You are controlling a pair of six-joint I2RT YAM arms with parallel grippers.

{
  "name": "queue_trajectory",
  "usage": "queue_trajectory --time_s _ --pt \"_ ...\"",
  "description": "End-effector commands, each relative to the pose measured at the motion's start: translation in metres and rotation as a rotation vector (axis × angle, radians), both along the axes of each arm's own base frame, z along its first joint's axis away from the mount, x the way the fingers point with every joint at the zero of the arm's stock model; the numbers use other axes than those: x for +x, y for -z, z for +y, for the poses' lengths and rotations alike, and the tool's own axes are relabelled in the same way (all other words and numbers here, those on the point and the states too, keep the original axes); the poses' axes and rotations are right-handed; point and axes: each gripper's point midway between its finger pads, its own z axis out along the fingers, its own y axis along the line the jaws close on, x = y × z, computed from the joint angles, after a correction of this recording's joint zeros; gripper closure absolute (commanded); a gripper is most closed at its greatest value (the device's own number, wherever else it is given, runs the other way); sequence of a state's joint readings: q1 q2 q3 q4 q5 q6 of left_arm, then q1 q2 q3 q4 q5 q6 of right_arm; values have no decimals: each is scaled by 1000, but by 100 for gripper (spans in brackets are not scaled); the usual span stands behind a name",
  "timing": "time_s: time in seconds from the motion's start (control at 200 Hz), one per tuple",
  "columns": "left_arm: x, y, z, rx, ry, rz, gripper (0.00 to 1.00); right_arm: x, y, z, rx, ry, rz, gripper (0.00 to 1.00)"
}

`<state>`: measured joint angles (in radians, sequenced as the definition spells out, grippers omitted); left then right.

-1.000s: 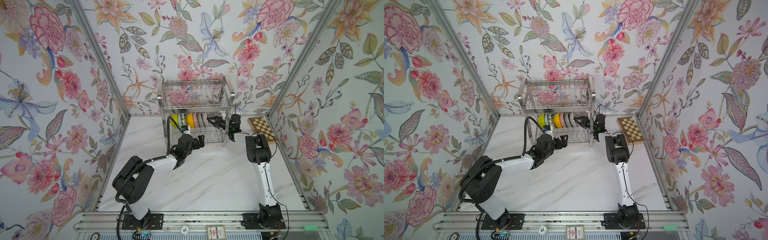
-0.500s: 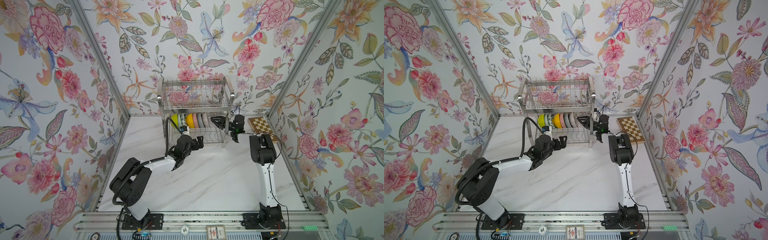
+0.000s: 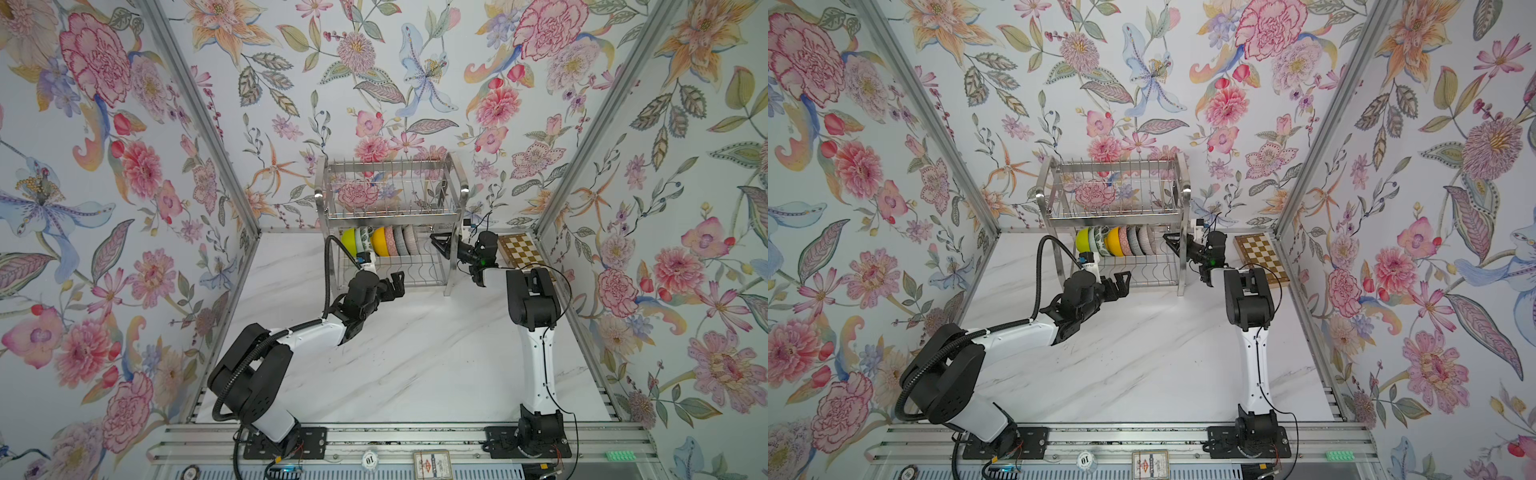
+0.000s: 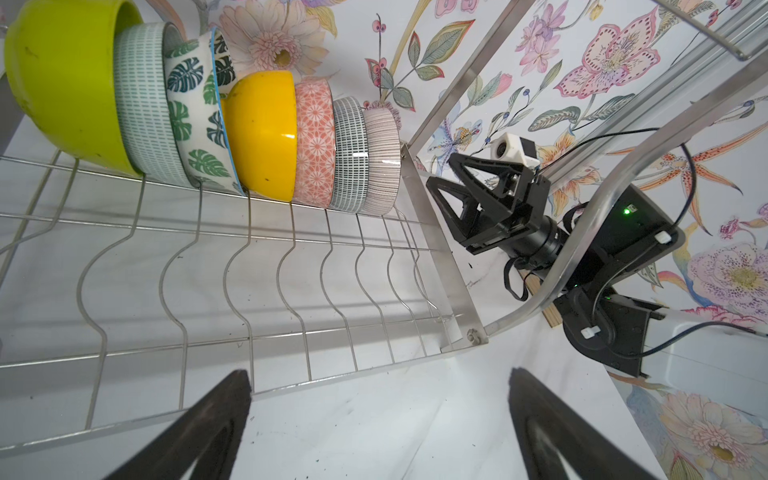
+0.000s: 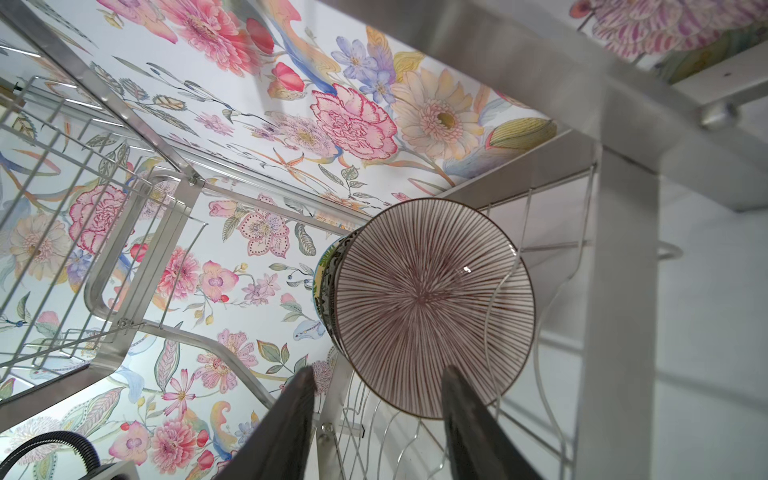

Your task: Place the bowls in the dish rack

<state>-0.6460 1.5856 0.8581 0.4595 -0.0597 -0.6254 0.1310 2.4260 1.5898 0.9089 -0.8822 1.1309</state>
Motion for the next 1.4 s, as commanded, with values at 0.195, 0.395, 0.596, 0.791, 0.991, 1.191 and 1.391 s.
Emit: queue_trajectory --time_s 0.195,0.395,0.596,0.791,0.991,1.191,1.391 --pt "-12 -21 25 51 -32 -56 1 2 -46 -62 -40 168 -32 42" --pt "-21 -24 39 125 -41 -68 1 -6 -55 -104 -99 285 -8 35" --pt "-25 -24 56 168 -86 -44 1 -21 -49 -136 -183 398 33 1" --pt "-32 -25 90 261 -147 -47 1 -41 -50 -155 -273 463 51 1" --pt "-39 -25 145 327 -252 -9 1 -67 -44 -176 -422 568 97 2" --pt "-43 -35 215 372 -403 4 1 -93 -36 -195 -544 669 132 1" --pt "-45 -27 311 470 -685 102 1 -127 -19 -216 -890 783 100 1"
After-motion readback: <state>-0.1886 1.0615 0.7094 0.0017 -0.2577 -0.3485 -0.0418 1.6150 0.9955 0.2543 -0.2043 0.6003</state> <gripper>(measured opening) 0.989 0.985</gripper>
